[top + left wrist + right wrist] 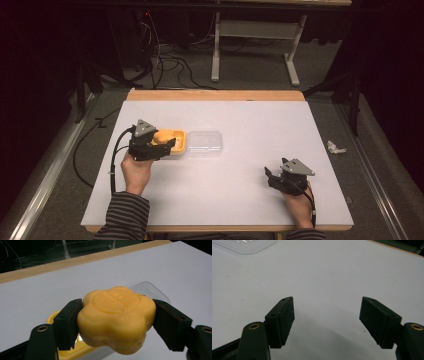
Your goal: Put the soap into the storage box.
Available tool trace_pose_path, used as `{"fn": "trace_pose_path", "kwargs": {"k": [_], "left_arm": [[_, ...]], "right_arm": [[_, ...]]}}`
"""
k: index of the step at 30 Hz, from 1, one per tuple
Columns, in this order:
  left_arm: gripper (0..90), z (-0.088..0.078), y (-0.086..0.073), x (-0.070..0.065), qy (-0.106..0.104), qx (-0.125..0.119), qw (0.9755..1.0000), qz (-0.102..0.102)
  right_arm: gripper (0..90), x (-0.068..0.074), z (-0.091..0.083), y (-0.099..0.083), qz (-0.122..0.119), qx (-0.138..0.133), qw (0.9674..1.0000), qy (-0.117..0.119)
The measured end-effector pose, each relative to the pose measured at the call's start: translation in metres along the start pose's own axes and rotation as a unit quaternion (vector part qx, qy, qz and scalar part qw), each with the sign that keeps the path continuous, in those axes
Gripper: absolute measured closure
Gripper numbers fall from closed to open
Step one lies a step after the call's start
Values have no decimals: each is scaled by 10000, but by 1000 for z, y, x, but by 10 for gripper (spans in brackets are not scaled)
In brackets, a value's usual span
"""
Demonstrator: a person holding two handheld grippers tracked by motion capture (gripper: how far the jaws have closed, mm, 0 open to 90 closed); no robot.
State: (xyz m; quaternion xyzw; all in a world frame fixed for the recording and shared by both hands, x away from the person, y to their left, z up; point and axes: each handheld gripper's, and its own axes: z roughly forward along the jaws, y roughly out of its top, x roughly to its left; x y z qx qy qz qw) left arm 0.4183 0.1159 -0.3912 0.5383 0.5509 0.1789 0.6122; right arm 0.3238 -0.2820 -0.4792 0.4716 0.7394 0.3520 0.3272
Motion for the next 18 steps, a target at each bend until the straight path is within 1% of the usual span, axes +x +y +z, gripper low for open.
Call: {"fn": "trace_pose_path", "kwargs": {"k": [5, 8, 10, 11, 12, 14, 16, 17, 18], "left_arm": [[282, 10, 1, 9, 174, -44, 9998, -80], [282, 14, 0, 14, 282, -20, 9996, -46], [282, 17, 0, 17, 354, -33, 9994, -58], [281, 19, -1, 18, 388, -13, 9992, -25], [282, 21, -1, 20, 411, -29, 9991, -61], [281, 25, -1, 23, 483, -8, 9988, -53], [282, 30, -3, 26, 555, -1, 9984, -94], [282, 30, -3, 26, 555, -1, 9984, -94], [282, 34, -6, 28, 601, 46, 9981, -92]], "right_arm": [[287, 0, 0, 0, -1, -2, 10000, -1], [286, 0, 0, 0, -2, 1, 10000, -1], [286, 0, 0, 0, -5, -1, 10000, 2], [286, 0, 0, 0, -5, 1, 10000, 2], [287, 0, 0, 0, -7, 2, 10000, -5], [286, 0, 0, 0, -10, -3, 10000, -5], [286, 0, 0, 0, -17, -5, 10000, -10], [286, 0, 0, 0, -17, -10, 10000, -1], [286, 0, 0, 0, -17, -3, 10000, -1]]}}
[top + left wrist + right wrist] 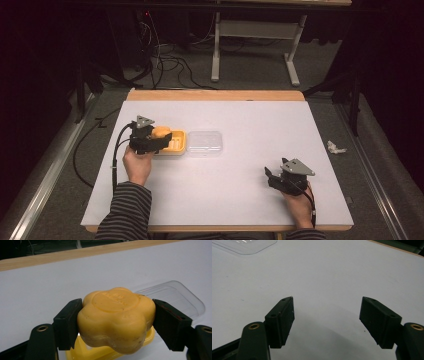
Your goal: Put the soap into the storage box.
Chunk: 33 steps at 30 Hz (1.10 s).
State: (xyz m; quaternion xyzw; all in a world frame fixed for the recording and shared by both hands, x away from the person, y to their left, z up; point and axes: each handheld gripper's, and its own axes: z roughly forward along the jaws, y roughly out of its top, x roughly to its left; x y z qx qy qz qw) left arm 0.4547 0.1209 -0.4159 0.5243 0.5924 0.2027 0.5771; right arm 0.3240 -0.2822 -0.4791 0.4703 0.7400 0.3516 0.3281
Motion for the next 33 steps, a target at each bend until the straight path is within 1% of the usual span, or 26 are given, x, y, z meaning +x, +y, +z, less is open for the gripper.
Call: {"fn": "trace_pose_path", "kwargs": {"k": [1, 7, 10, 13, 16, 21, 24, 27, 33], "left_arm": [[281, 2, -1, 1, 25, 35, 10000, 41], [282, 13, -9, 3, 127, 161, 9998, 85], [281, 18, -13, 5, 193, 272, 9994, 126], [281, 23, -17, 7, 221, 337, 9991, 141], [281, 27, -19, 7, 231, 366, 9990, 88], [281, 34, -25, 10, 320, 446, 9984, 112], [281, 36, -27, 11, 352, 465, 9982, 140], [282, 40, -31, 12, 439, 421, 9979, 235], [282, 43, -31, 14, 467, 384, 9979, 235]], "right_arm": [[286, 0, 0, 0, 15, 6, 10000, 5], [286, 0, 0, 0, 15, 10, 10000, 17], [287, 0, 0, 0, 25, 12, 10000, 21], [287, 0, 0, 0, -3, 8, 10000, 23], [287, 0, 0, 0, 0, 27, 10000, 19], [287, 0, 0, 0, 12, 26, 10000, 21], [287, 0, 1, 0, -7, 7, 10000, 27], [287, 0, 0, 0, -6, 31, 10000, 14], [286, 0, 0, 0, 5, 12, 10000, 18]]}}
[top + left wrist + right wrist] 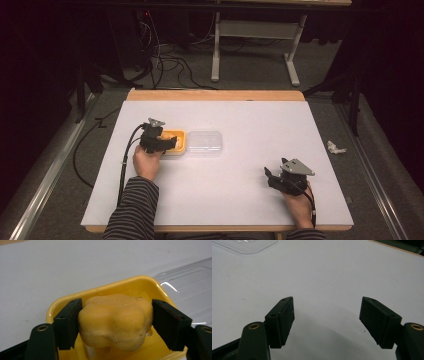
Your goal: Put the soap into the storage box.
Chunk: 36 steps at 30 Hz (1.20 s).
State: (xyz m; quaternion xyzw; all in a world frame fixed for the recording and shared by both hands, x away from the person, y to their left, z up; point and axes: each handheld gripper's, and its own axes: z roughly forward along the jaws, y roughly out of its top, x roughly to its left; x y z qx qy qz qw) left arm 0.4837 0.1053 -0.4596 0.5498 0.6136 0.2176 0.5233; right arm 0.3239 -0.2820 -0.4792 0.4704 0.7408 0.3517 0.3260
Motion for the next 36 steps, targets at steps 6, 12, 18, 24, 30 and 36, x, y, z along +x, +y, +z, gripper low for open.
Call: {"fn": "trace_pose_path", "kwargs": {"k": [6, 12, 18, 24, 30, 36], "left_arm": [[282, 0, -1, 0, 22, 12, 10000, 51], [276, 2, -11, -1, 69, 225, 9993, 282], [277, 1, -10, 1, 62, 210, 9997, 138], [275, 2, -10, 1, 95, 186, 9997, 96], [258, 2, -11, -1, 165, 139, 9996, 158], [204, 0, -8, 0, 187, 118, 9997, 110]], "right_arm": [[286, 0, 0, 0, -17, -13, 10000, -8], [286, 0, 0, 0, -21, -12, 10000, -10], [286, 0, 0, 0, -37, -14, 10000, -7], [286, 0, 0, 0, -22, -13, 10000, -9], [287, 0, 0, 0, -41, -11, 10000, 5], [286, 0, 0, 0, -33, -24, 10000, -9]]}}
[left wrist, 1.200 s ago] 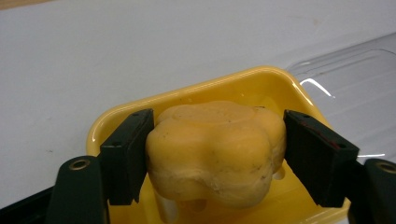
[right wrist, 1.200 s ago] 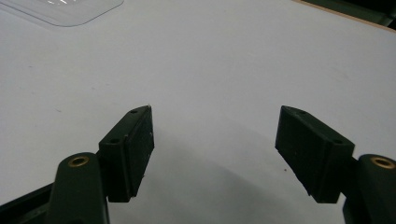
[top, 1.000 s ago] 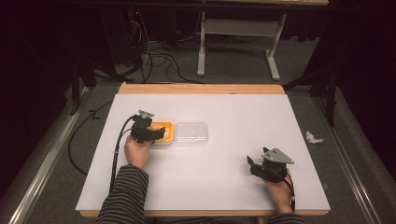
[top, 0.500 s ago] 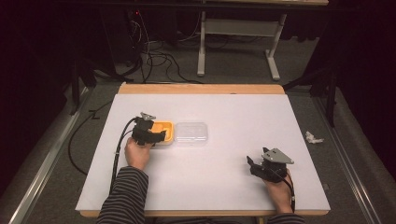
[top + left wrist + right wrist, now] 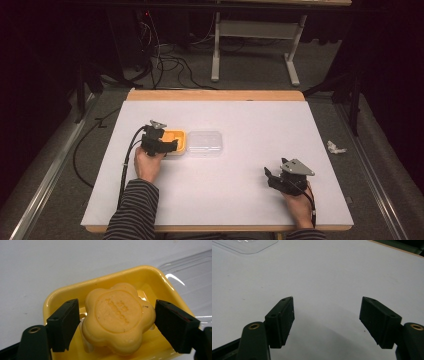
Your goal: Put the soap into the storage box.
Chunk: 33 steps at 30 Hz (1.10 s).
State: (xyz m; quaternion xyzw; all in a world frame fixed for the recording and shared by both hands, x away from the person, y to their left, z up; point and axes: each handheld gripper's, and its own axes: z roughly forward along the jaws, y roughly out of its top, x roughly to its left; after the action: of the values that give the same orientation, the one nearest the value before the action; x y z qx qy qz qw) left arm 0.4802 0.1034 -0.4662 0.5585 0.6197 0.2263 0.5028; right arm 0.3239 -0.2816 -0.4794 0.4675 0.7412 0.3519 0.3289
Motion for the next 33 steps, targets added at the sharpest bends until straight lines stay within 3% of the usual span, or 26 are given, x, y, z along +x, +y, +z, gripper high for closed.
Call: {"fn": "trace_pose_path", "kwargs": {"k": [12, 19, 29, 33], "left_arm": [[170, -12, 6, 1, -100, -137, 9997, -165], [171, -21, 10, -5, -269, -258, 9990, -226], [173, -37, 11, -19, -563, -407, 9975, -152], [173, -44, 9, -25, -621, -466, 9970, -17]], "right_arm": [[287, 0, 0, 0, -7, 22, 10000, -3], [287, 0, 0, 0, -10, 20, 10000, -4], [287, 0, 0, 0, -12, 17, 10000, -2], [287, 0, 0, 0, -5, 20, 10000, -11]]}}
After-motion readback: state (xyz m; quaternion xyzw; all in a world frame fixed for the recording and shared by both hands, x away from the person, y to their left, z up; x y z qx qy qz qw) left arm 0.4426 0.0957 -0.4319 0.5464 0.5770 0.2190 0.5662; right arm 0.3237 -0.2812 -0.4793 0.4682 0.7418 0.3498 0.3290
